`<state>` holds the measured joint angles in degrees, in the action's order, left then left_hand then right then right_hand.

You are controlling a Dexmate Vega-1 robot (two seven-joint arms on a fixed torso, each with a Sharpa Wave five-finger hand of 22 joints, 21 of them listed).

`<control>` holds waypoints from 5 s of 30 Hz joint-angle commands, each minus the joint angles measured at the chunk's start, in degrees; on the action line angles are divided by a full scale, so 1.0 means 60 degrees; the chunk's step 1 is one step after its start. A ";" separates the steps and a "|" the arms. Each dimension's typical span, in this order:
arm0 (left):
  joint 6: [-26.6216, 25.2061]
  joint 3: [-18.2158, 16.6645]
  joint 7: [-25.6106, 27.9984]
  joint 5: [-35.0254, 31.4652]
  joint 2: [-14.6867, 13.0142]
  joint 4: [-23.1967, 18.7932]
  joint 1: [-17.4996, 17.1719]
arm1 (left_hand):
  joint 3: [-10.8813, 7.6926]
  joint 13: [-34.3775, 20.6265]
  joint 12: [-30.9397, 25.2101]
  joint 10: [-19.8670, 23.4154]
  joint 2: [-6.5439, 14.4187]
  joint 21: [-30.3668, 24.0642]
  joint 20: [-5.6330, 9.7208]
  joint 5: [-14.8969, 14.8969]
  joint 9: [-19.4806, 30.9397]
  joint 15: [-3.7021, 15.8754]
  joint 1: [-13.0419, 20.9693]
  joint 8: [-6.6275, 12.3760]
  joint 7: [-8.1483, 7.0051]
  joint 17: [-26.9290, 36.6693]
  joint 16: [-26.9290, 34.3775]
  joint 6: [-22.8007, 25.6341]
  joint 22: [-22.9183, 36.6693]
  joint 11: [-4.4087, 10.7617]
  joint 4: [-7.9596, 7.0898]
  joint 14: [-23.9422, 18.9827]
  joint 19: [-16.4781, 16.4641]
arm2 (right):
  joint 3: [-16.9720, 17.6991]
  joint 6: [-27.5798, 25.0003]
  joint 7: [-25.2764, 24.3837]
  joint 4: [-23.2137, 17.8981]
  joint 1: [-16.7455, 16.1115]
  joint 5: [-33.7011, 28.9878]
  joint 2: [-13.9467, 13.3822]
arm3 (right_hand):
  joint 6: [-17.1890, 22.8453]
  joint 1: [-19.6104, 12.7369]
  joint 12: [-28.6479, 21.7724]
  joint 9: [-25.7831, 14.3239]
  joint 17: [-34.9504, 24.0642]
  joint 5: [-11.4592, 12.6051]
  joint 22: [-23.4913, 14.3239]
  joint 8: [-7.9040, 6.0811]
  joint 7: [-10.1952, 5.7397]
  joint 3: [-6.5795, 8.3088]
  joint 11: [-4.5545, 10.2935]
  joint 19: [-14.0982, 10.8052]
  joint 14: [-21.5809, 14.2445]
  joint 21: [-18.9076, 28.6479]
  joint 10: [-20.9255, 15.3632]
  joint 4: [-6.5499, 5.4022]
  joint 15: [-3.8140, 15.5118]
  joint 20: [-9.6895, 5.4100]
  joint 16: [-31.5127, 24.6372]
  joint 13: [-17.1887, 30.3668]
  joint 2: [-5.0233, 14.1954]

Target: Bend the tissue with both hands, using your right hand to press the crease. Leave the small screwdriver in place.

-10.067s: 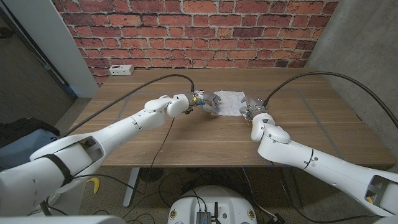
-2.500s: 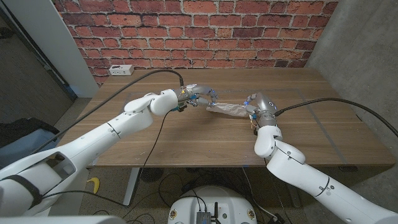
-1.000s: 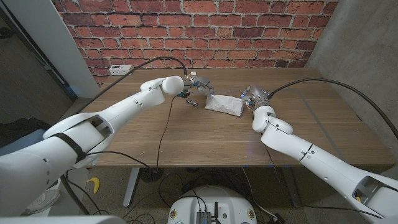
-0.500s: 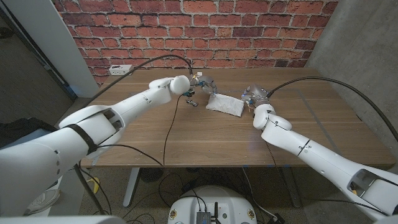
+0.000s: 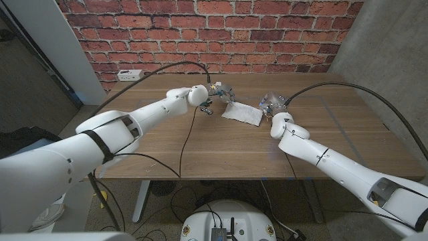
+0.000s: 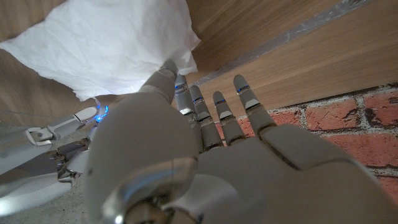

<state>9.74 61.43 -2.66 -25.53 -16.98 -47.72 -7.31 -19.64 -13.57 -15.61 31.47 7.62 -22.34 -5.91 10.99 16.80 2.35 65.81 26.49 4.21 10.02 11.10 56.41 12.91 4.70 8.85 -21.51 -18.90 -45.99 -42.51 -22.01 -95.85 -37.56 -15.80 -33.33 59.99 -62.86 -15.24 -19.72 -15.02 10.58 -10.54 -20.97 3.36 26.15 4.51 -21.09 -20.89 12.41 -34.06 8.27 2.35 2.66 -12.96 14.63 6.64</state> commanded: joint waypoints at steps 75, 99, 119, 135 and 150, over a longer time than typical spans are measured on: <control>0.0509 -0.1295 -0.0303 0.0315 -0.2097 -0.3155 -0.2065 | 0.0605 0.0400 0.0670 -0.0421 0.0168 0.0004 -0.0089 -0.0105 -0.1086 0.0239 -0.4850 -0.2754 -0.0408 -0.0011 -0.0230 -0.3074 -0.0320 -0.0400 -0.1955 0.0008 0.1011 | -0.1357 -0.2784 0.2176 -0.3482 -0.0395 -0.0511 -0.1331 | -0.5452 0.1705 0.0759 0.1386 -0.0032 0.0203 -0.0027 0.1825 -0.1165 -0.1129 -0.0422 0.0011 0.0923 -0.0013 0.2234 -0.0088 0.0398 0.0423 0.0149 -0.0190 -0.0658; 0.0109 -0.0884 -0.1766 0.0230 -0.1875 -0.2944 -0.1604 | 0.0879 0.0455 0.0774 -0.1473 0.0077 0.0676 0.0044 0.0015 -0.1114 0.0117 -0.6466 -0.2792 -0.0817 -0.0022 -0.0179 -0.5061 -0.0374 -0.0447 -0.2581 0.1486 0.1922 | -0.2955 -0.3362 0.1482 -0.1728 0.0384 -0.1858 -0.0647 | -0.4568 0.0140 0.0337 0.1460 0.0078 0.0449 -0.0024 0.1278 -0.1509 -0.0892 -0.0025 -0.0596 -0.0085 0.0205 0.1535 0.0257 0.1142 -0.0064 -0.0490 -0.0333 -0.0272; 0.0484 -0.0870 -0.2551 0.0713 -0.1902 -0.2781 -0.1560 | 0.0872 0.0455 0.0629 -0.1176 0.0086 0.0678 -0.0118 0.0051 -0.1117 0.0104 -0.6721 -0.2613 -0.0598 -0.0036 -0.0079 -0.4764 -0.0371 -0.0543 -0.2623 0.1201 0.1687 | -0.2415 -0.0742 -0.1576 -0.0009 -0.0495 -0.4134 -0.0225 | 0.0077 -0.2070 -0.0854 0.1394 -0.2007 -0.0054 -0.0261 0.0358 -0.1458 -0.1256 0.0691 -0.1995 -0.3757 0.1196 -0.2422 0.0272 0.1890 -0.0777 -0.3327 -0.0074 0.0339; 0.0509 -0.0938 -0.2530 0.0705 -0.1997 -0.2890 -0.1651 | 0.0909 0.0456 0.0629 -0.1159 -0.0014 0.0716 -0.0141 0.0057 -0.1119 0.0081 -0.6805 -0.2628 -0.0590 -0.0041 -0.0101 -0.4758 -0.0375 -0.0520 -0.2600 0.1195 0.1680 | -0.2233 0.1169 -0.1705 0.1245 0.0041 -0.5411 0.0291 | 0.0090 -0.2243 -0.0788 0.1374 -0.2010 -0.0055 -0.0276 0.0441 -0.1548 -0.1329 0.0769 -0.1966 -0.3441 0.1303 -0.2349 0.0209 0.1883 -0.0808 -0.3109 -0.0045 0.0311; 0.0469 -0.1029 -0.2507 0.0820 -0.2044 -0.2894 -0.1753 | 0.0948 0.0457 0.0644 -0.1189 -0.0105 0.0750 -0.0158 0.0069 -0.1120 0.0075 -0.6883 -0.2650 -0.0592 -0.0043 -0.0122 -0.4792 -0.0378 -0.0538 -0.2573 0.1222 0.1656 | -0.2071 0.2593 -0.1893 0.2594 0.0565 -0.5295 0.1058 | 0.0104 -0.2252 -0.0775 0.1365 -0.2019 -0.0046 -0.0274 0.0473 -0.1578 -0.1382 0.0766 -0.1954 -0.3422 0.1356 -0.2372 0.0153 0.1889 -0.0821 -0.3059 -0.0034 0.0336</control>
<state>12.81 55.64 -17.73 -21.06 -29.03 -65.16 -17.45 -14.02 -10.51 -11.66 24.29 7.19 -17.70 -6.56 11.01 10.13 2.04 24.97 10.59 0.72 9.60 10.43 27.53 10.46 1.65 -6.56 -13.84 -8.24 -59.13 -33.05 -32.33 -86.01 -36.26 -47.52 -30.13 60.29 -75.80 -19.96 -11.34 -26.97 10.37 -11.98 -18.14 -5.74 17.95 8.72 -32.65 -41.62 20.18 -47.89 9.15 4.11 -1.73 -31.54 14.25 8.38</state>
